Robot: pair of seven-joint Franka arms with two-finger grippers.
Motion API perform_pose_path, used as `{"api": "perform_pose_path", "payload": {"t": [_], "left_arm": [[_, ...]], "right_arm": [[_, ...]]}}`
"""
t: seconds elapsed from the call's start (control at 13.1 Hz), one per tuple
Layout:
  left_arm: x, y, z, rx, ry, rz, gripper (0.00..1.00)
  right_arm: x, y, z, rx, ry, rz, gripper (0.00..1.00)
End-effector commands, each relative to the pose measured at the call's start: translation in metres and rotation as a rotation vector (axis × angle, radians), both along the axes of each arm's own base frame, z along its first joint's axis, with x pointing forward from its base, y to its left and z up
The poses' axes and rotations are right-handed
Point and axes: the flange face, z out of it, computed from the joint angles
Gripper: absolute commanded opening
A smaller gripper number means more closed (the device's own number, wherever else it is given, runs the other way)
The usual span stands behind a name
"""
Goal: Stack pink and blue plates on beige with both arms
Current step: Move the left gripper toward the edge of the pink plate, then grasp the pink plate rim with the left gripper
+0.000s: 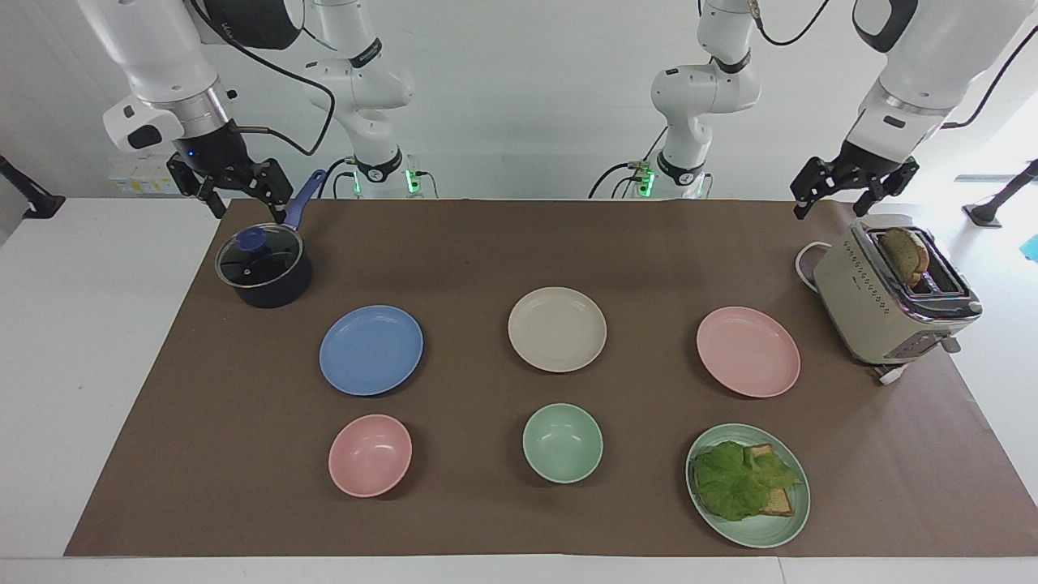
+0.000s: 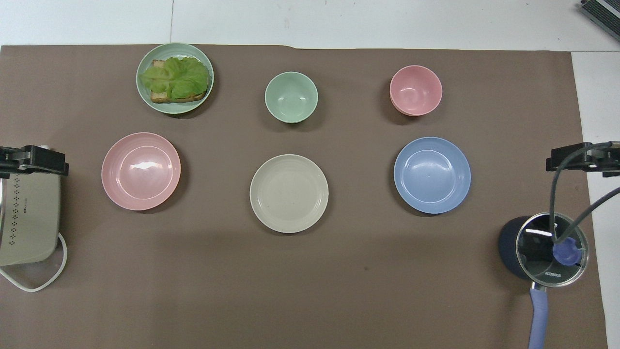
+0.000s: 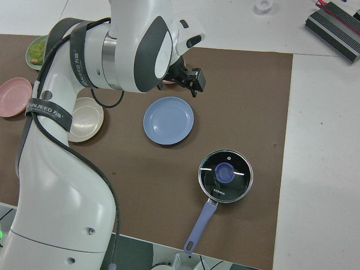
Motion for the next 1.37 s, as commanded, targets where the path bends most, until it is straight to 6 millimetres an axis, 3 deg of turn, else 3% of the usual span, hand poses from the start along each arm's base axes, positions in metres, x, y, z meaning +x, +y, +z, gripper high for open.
{"api": "perform_pose_path", "payload": {"t": [0.0, 0.15, 0.3, 0.46, 0.61, 0.91, 1.3], "left_arm": [[0.003, 0.013, -0.056, -0.005, -0.031, 0.031, 1.0], [0.016, 0.03, -0.103, -0.007, -0.008, 0.053, 1.0], [0.02, 0.034, -0.143, -0.009, -0.013, 0.057, 1.0], [0.025, 0.041, -0.196, -0.012, -0.007, 0.07, 1.0], [0.032, 0.044, -0.229, -0.015, 0.005, 0.081, 1.0], [0.039, 0.059, -0.264, -0.019, 0.017, 0.115, 1.0], [0.035, 0.067, -0.271, -0.02, 0.039, 0.189, 0.97]], "right_arm": [[-0.008, 0.0, 0.001, 0.018, 0.0, -0.006, 1.0], [-0.008, 0.0, 0.001, 0.018, 0.0, -0.004, 1.0], [-0.008, -0.001, 0.001, 0.018, 0.0, -0.006, 1.0], [-0.008, -0.001, 0.001, 0.018, 0.0, -0.006, 1.0], [-0.008, -0.001, 0.001, 0.018, 0.0, -0.006, 1.0], [-0.008, -0.001, 0.001, 0.018, 0.0, -0.006, 1.0], [-0.008, -0.001, 0.001, 0.018, -0.001, -0.004, 1.0]]}}
